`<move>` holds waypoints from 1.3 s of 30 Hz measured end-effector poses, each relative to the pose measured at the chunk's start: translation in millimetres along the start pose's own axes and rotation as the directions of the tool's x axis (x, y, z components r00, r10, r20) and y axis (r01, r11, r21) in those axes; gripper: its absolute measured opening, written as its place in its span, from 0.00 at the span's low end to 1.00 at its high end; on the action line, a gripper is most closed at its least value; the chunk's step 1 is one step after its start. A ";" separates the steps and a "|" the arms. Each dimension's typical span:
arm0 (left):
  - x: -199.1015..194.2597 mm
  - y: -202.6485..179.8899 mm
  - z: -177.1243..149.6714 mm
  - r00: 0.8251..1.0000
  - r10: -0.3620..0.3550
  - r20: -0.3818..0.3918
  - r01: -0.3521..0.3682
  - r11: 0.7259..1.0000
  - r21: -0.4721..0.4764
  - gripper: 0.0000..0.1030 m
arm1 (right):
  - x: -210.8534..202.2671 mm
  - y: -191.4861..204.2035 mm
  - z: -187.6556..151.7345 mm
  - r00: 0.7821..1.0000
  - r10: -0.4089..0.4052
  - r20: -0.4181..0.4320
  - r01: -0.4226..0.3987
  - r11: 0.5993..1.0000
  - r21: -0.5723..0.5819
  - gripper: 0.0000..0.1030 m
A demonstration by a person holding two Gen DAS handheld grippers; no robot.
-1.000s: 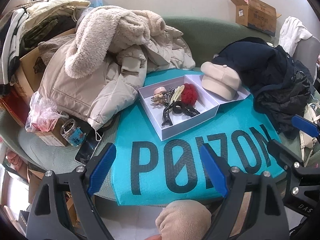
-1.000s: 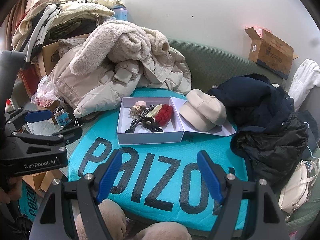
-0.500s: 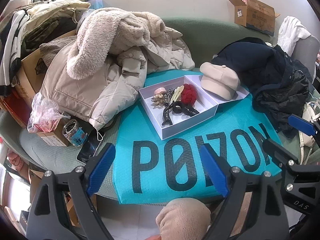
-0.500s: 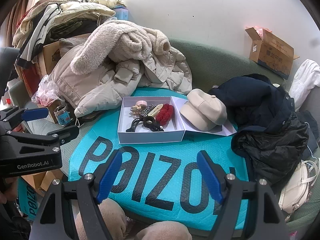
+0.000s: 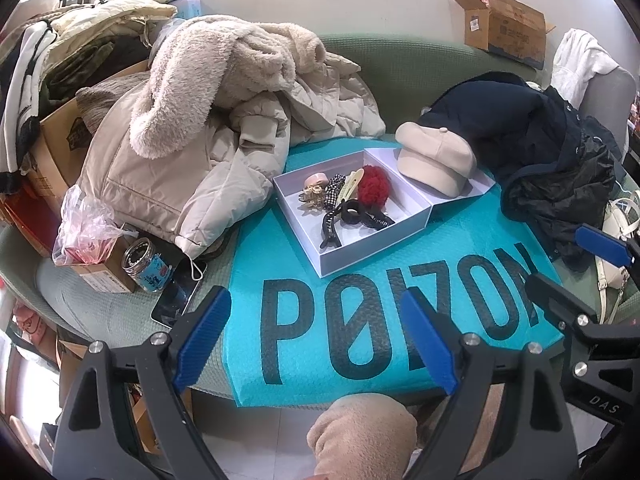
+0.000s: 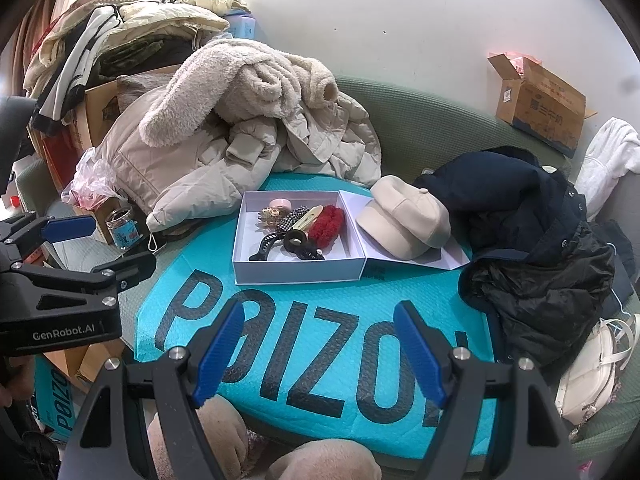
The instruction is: Organize objects
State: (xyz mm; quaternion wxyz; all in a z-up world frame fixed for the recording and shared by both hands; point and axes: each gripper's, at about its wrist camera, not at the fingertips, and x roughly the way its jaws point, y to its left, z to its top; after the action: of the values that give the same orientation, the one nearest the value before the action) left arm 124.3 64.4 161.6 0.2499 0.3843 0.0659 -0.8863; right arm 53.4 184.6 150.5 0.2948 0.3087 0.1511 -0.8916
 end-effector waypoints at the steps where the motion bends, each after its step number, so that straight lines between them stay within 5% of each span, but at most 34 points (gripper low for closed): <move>1: 1.0 0.2 -0.2 1.000 0.001 -0.002 -0.001 1.000 0.003 0.84 | 0.1 -0.5 -0.3 1.000 0.002 0.000 -0.002 1.000 -0.001 0.75; 39: 11.3 -6.9 -9.0 0.999 -0.039 -0.031 0.040 0.999 0.034 0.84 | 0.8 0.8 -3.2 1.000 -0.005 -0.012 0.004 1.000 -0.014 0.75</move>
State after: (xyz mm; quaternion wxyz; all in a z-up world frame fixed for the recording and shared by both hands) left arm 120.2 68.8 146.8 0.2247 0.4006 0.0621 -0.8861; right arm 54.9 185.0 147.5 0.2941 0.3115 0.1598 -0.8893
